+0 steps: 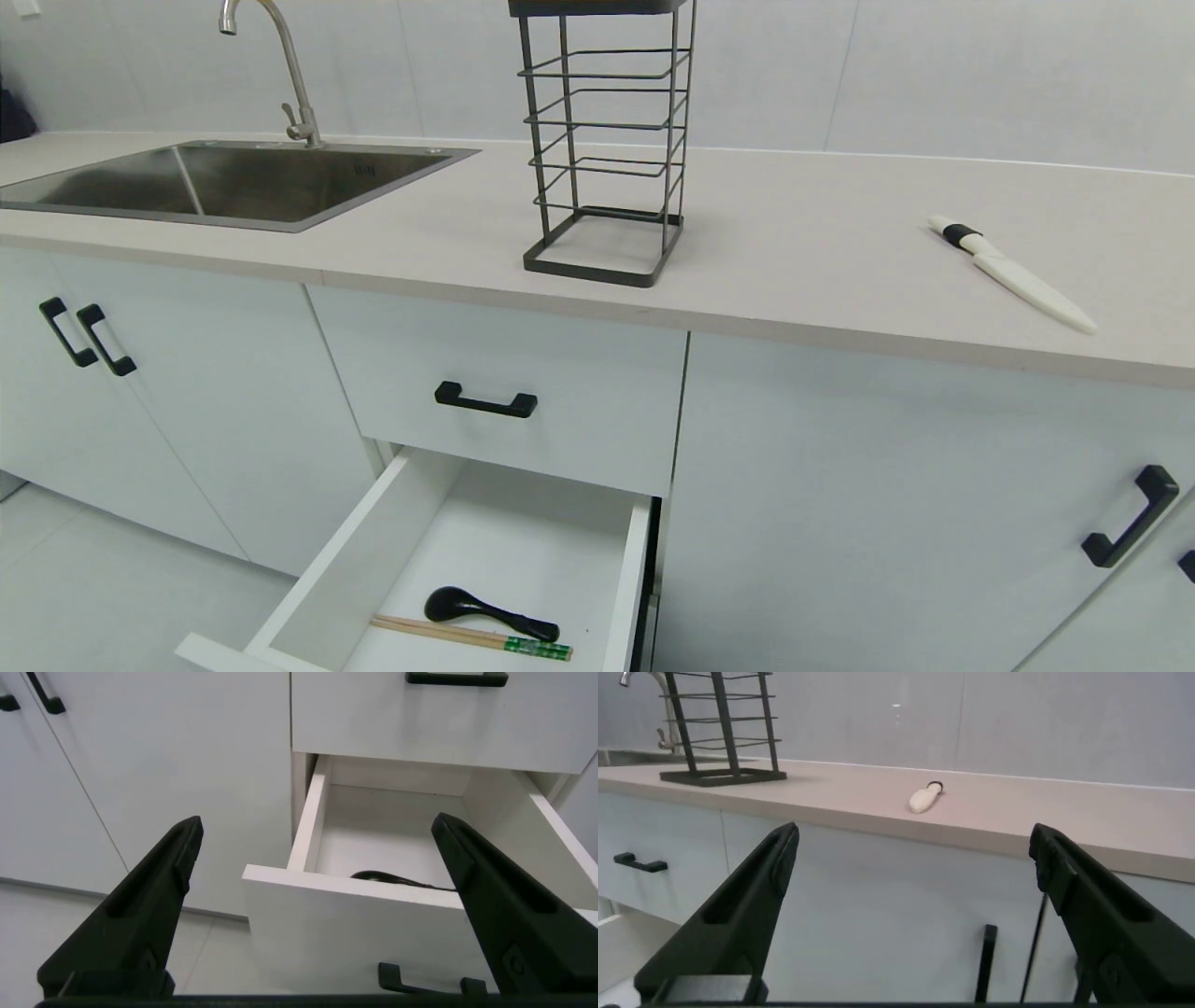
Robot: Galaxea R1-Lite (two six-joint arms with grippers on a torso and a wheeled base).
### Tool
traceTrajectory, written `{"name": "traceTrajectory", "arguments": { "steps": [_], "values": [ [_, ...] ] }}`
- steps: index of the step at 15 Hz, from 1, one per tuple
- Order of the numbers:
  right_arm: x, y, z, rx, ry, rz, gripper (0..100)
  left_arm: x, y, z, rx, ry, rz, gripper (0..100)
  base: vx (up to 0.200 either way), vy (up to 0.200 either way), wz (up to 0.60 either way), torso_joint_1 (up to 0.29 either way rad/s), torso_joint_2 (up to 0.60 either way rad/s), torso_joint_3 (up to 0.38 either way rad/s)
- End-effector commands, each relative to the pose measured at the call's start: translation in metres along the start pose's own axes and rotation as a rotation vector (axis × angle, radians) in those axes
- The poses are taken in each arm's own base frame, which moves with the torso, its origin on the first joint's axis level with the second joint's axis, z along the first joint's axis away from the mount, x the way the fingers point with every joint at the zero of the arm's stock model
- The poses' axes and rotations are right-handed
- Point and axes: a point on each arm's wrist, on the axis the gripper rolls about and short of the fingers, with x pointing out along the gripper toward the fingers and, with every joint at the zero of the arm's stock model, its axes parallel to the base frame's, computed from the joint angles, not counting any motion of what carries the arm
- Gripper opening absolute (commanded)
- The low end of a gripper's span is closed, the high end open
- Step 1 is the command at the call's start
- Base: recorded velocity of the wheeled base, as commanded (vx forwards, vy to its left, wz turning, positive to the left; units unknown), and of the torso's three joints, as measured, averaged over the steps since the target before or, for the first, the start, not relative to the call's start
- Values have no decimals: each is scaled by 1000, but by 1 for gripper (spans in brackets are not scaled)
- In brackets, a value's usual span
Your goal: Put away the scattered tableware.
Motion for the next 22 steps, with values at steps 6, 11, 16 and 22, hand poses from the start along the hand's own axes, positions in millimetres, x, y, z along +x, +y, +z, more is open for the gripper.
{"name": "traceTrajectory", "arguments": {
  "steps": [6, 11, 16, 22],
  "values": [
    [-31, 6, -38, -55, 19, -87, 100, 0, 0, 0, 0, 1, 3, 100, 0, 0, 0, 0, 0, 0],
    [-36, 4, -84, -13, 352, -183, 100, 0, 0, 0, 0, 1, 1, 100, 0, 0, 0, 0, 0, 0],
    [-38, 5, -87, 41, 384, -186, 100, 0, 0, 0, 1, 1, 0, 100, 0, 0, 0, 0, 0, 0],
    [-38, 5, -87, 42, 384, -188, 100, -10, -1, 45, 113, -398, -27, 100, 0, 0, 0, 0, 0, 0]
  ]
}}
